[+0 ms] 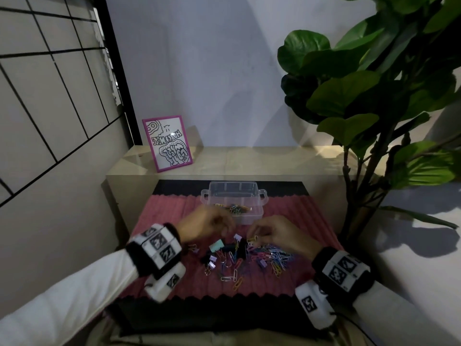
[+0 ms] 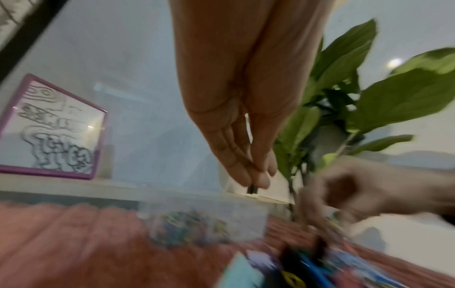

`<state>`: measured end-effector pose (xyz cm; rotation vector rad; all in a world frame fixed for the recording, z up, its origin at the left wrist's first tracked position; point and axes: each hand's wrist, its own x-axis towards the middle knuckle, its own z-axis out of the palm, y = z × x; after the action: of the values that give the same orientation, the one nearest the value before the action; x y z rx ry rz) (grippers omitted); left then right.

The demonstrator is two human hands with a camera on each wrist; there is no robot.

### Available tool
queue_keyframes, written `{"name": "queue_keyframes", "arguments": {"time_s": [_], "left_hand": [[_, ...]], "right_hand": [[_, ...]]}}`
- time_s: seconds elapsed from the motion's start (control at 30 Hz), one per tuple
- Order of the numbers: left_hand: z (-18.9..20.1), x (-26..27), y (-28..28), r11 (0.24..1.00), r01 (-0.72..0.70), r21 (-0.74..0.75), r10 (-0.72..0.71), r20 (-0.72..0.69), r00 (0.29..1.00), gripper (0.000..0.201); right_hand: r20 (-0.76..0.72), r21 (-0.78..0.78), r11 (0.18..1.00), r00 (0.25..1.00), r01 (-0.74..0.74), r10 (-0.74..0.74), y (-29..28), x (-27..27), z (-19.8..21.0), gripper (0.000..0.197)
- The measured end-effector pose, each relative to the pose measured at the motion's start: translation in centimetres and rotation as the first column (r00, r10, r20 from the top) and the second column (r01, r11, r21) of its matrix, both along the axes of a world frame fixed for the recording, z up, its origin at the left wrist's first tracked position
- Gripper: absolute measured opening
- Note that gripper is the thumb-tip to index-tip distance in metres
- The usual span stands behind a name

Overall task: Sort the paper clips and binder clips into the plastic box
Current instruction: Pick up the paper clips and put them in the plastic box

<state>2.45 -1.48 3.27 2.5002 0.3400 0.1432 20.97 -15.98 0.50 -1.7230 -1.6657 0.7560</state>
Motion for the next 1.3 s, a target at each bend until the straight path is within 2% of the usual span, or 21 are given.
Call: {"name": "queue_keyframes", "arguments": {"time_s": [0.07,0.13,0.23,0.33,0.43,0.57,0.63,0.73,0.8,0.87,0.97,1.03,1.1,1.2,1.3], "left_hand": [[-1.4,-0.9,-2.2,0.991,0.133,0.010,-0.130,-0.153,0.980,0.022],[-2.7,-1.1,-4.0,0.967,0.240,0.089,-0.212,-0.251,0.945,0.030],[-3.9,-1.1,-5.5,0.918,0.284,0.278,-0.192,-0.315,0.930,0.040],[-4.3,-0.8,-5.5,0.898,0.300,0.322,-0.195,-0.318,0.928,0.031],[-4.2,-0.5,-5.3,0.915,0.302,0.268,-0.216,-0.307,0.927,0.017],[-4.0,0.2,-5.2,0.940,0.284,0.187,-0.214,-0.324,0.922,0.016],[-3.8,0.4,-4.7,0.965,0.249,0.088,-0.214,-0.293,0.932,0.016],[-3.5,0.2,-3.8,0.987,0.116,-0.114,-0.141,-0.246,0.959,0.016],[-3.4,-0.2,-3.1,0.974,0.031,-0.225,-0.083,-0.225,0.971,0.015],[-3.2,-0.6,-2.3,0.961,-0.009,-0.278,-0.049,-0.201,0.978,0.013],[-1.9,-1.1,-1.2,0.945,-0.055,-0.322,0.006,-0.152,0.988,0.008],[-0.8,-1.0,0.1,0.960,-0.092,-0.264,0.067,-0.101,0.993,0.014],[0.3,-0.4,1.9,0.979,-0.157,-0.132,0.151,-0.059,0.987,0.009],[1.5,1.0,4.5,0.960,-0.265,0.089,0.268,-0.025,0.963,0.015],[1.5,2.7,5.9,0.968,-0.243,0.061,0.246,-0.037,0.969,0.009]], "right_hand": [[-0.193,-0.001,1.000,0.981,0.029,-0.029,0.0,0.2,0.1,0.008],[-0.282,-0.018,0.999,0.958,0.046,-0.049,0.1,0.3,-0.1,0.009],[-0.259,-0.030,0.997,0.963,0.069,-0.074,0.6,0.2,-0.4,0.009],[-0.155,-0.013,0.996,0.984,0.089,-0.090,1.1,0.1,-0.4,0.009],[-0.133,0.014,0.996,0.987,0.088,-0.085,1.8,0.1,0.1,0.007],[-0.181,0.005,0.989,0.973,0.146,-0.143,3.6,0.6,1.4,0.007],[-0.207,0.022,0.986,0.965,0.168,-0.160,4.9,1.0,2.3,0.005],[-0.225,0.044,0.968,0.947,0.247,-0.231,7.4,1.1,3.4,0.009],[-0.192,0.040,0.957,0.942,0.287,-0.275,9.2,0.9,3.5,0.008],[-0.114,0.003,0.962,0.956,0.272,-0.270,10.5,0.4,3.4,0.020],[0.230,-0.110,0.972,0.957,0.205,-0.176,10.8,-0.4,3.5,0.038],[0.329,-0.095,0.980,0.935,0.172,-0.132,9.9,-0.8,3.6,0.034],[0.398,-0.065,0.993,0.915,0.102,-0.068,8.1,-1.2,3.9,0.023],[0.428,-0.133,0.987,0.893,-0.091,0.140,4.2,-1.7,4.0,0.015],[0.462,-0.217,0.961,0.849,-0.172,0.256,1.6,-1.8,3.0,0.012]]}}
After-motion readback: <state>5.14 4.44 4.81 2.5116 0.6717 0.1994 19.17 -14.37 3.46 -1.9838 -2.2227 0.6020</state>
